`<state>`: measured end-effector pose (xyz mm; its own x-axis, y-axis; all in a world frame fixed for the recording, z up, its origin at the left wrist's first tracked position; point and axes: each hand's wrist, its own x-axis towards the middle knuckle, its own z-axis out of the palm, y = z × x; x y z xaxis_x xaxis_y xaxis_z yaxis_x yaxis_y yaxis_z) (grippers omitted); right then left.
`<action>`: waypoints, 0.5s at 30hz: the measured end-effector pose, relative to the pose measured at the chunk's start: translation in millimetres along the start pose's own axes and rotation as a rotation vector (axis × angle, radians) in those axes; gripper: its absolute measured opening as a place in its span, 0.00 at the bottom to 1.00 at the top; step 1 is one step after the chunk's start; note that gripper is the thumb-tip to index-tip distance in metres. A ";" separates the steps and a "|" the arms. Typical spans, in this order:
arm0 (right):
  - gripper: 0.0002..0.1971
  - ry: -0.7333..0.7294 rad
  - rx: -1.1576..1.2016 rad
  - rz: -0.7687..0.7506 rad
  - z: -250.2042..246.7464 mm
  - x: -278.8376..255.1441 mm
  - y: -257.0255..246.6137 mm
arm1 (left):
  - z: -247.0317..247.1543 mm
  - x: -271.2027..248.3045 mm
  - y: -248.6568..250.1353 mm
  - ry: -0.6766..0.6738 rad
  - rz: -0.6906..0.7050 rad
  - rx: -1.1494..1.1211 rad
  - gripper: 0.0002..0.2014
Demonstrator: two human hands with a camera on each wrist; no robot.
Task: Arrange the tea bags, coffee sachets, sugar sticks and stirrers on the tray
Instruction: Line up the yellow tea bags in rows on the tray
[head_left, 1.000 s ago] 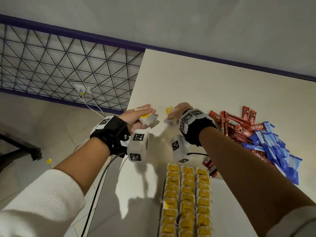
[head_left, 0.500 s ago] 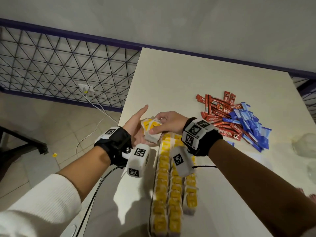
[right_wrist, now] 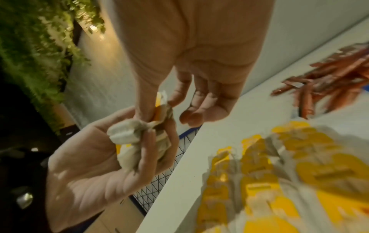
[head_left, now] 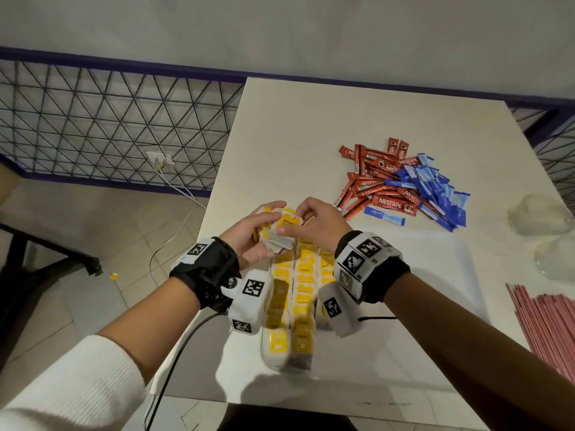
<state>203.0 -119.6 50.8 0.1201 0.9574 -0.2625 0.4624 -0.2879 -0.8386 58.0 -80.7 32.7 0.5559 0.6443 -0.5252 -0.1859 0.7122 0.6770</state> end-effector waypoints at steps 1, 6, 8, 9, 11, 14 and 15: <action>0.17 0.002 0.043 0.013 -1.2 -3.3 4.3 | 3.4 -2.3 -2.7 0.001 0.006 0.014 0.09; 0.10 -0.039 0.350 0.073 -13.7 -21.4 18.1 | 14.0 -5.2 -16.8 0.051 0.027 0.031 0.06; 0.08 -0.054 0.419 0.084 -20.1 -28.2 20.3 | 16.0 -5.7 -21.5 0.060 0.020 0.015 0.06; 0.08 -0.061 0.458 0.093 -23.1 -30.7 21.3 | 16.4 -5.8 -23.9 0.052 0.014 0.017 0.08; 0.07 -0.072 0.545 0.116 -28.7 -34.4 23.9 | 17.6 -5.6 -27.2 0.042 0.005 0.036 0.10; 0.07 -0.074 0.595 0.144 -36.0 -39.0 27.8 | 19.8 -7.7 -26.7 0.063 -0.025 0.047 0.07; 0.07 -0.074 0.585 0.149 -37.9 -40.4 29.3 | 20.0 -8.7 -25.3 0.077 -0.032 0.064 0.08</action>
<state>245.0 -166.0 54.9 0.0752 0.9081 -0.4120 -0.1168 -0.4022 -0.9080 74.0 -109.9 30.5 0.4968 0.6428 -0.5831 -0.1160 0.7150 0.6894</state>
